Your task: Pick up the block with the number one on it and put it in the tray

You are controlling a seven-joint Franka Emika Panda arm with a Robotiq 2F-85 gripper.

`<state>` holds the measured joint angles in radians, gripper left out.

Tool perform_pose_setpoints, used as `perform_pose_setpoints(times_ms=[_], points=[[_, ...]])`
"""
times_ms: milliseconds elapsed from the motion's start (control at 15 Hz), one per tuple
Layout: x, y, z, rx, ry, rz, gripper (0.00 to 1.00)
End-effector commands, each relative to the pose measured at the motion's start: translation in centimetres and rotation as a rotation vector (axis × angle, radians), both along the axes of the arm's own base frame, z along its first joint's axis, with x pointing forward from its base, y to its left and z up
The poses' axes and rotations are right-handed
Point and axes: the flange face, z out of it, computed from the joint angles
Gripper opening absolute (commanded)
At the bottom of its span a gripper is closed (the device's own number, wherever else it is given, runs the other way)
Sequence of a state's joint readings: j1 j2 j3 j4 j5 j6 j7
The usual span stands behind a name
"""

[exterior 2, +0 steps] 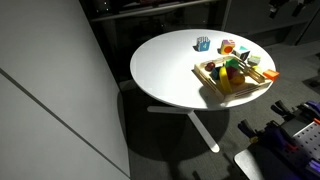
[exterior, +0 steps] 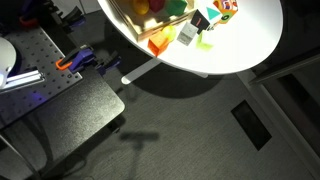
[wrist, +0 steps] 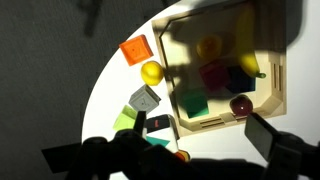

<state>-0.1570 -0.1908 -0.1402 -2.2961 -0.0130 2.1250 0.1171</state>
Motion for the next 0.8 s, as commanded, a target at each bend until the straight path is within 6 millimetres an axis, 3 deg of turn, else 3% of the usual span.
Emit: perform_pose_setpoints(times_ms=[0, 267, 333, 733], points=[[1.94, -1.39, -0.45, -0.026, 0.022, -0.036, 1.0], [2.77, -2.17, -0.68, -0.029, 0.03, -0.055, 1.0], [2.08, -1.41, -1.29, -0.004, 0.026, -0.032, 1.0], [2.4, -1.72, -1.29, -0.006, 0.025, -0.038, 1.0]])
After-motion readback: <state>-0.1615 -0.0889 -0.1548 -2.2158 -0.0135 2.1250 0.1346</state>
